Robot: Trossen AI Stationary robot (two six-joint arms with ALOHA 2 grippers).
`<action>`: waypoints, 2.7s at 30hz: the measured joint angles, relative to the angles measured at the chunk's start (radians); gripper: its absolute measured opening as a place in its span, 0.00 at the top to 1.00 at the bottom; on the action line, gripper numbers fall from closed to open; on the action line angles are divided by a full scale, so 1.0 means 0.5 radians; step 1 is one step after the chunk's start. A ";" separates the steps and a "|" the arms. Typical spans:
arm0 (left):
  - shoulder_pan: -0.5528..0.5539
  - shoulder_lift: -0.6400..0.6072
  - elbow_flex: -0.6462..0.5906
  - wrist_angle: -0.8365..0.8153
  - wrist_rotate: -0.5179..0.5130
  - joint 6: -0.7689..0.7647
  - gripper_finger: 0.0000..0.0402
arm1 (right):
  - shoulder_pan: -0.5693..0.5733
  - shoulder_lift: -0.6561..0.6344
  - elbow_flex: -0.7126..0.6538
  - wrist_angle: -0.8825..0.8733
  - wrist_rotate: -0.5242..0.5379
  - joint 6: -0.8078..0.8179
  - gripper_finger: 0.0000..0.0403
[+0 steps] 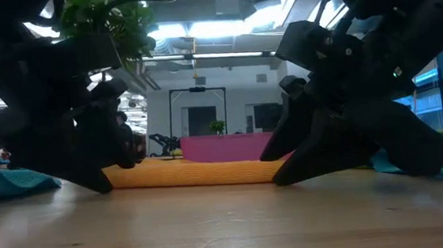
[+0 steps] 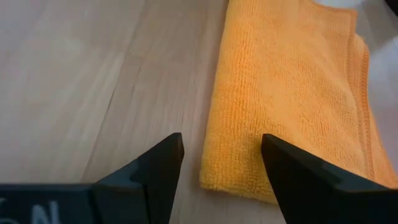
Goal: Roll microfiber towels into tight, uniform cylinder then place into a basket
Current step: Roll the orange towel
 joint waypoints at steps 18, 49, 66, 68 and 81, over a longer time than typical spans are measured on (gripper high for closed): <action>0.043 0.007 -0.001 -0.038 0.013 0.101 0.74 | -0.002 0.007 -0.003 -0.048 -0.008 0.047 0.57; -0.038 0.010 0.268 -0.209 0.440 -0.225 1.00 | 0.032 -0.120 0.167 -0.562 -0.275 0.506 0.98; 0.017 -0.001 0.428 -0.252 1.045 -0.377 1.00 | 0.101 -0.320 0.125 -0.460 -0.917 1.039 0.98; 0.038 -0.001 0.428 -0.235 1.110 -0.338 1.00 | 0.101 -0.320 0.117 -0.438 -0.935 1.049 0.98; 0.185 -0.006 0.215 0.300 1.382 -0.264 1.00 | 0.052 -0.330 -0.601 0.920 -1.061 1.455 0.98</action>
